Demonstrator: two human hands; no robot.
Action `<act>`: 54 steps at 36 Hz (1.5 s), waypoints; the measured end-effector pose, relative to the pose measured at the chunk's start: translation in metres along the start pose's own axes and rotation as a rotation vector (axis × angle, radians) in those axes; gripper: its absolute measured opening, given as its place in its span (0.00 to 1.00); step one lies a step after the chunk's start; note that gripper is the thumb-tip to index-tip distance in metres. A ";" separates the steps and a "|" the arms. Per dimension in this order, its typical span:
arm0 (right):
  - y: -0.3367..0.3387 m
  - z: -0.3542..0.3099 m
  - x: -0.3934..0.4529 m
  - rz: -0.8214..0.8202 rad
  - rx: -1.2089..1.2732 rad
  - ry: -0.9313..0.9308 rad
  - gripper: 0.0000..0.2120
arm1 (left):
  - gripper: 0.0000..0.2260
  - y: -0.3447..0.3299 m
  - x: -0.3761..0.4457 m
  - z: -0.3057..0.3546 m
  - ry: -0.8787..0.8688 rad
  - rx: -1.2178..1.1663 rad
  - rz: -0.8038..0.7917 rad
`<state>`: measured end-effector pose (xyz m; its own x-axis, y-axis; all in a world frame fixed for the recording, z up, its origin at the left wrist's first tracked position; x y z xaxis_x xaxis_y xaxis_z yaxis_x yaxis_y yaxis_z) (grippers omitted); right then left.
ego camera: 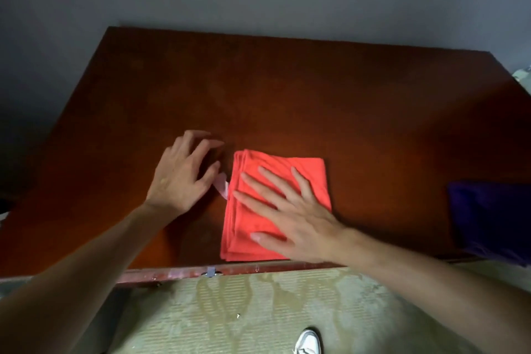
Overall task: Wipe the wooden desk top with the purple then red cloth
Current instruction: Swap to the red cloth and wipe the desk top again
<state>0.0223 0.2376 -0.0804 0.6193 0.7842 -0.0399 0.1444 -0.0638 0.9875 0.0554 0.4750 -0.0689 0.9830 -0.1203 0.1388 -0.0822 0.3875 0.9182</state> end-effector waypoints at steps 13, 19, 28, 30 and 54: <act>0.028 0.100 0.091 -0.136 -0.078 0.293 0.31 | 0.26 0.014 -0.024 -0.055 -0.061 0.110 -0.122; 0.042 0.161 0.172 -0.111 -0.113 0.180 0.32 | 0.25 0.013 -0.024 -0.062 -0.081 0.111 -0.129; 0.059 0.219 0.253 -0.089 -0.048 0.019 0.33 | 0.24 0.013 -0.023 -0.062 -0.083 0.101 -0.171; 0.063 0.232 0.269 -0.081 -0.041 -0.017 0.33 | 0.24 0.012 -0.022 -0.062 -0.080 0.099 -0.178; 0.039 0.181 0.258 0.041 0.050 -0.431 0.32 | 0.23 0.012 -0.015 -0.066 -0.108 0.075 -0.104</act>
<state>0.3271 0.3258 -0.0800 0.8893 0.4517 -0.0716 0.1436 -0.1271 0.9814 0.0505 0.5415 -0.0843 0.9638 -0.2555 0.0768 0.0033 0.2993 0.9541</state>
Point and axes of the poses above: each hand's wrist, its own x-axis towards the middle knuckle, its own y-axis out of the back of the hand, z = x × y, the point moved 3 cm from there along x, towards the middle knuckle, and after that the axes turned 3 degrees about x, right-handed, at the moved point
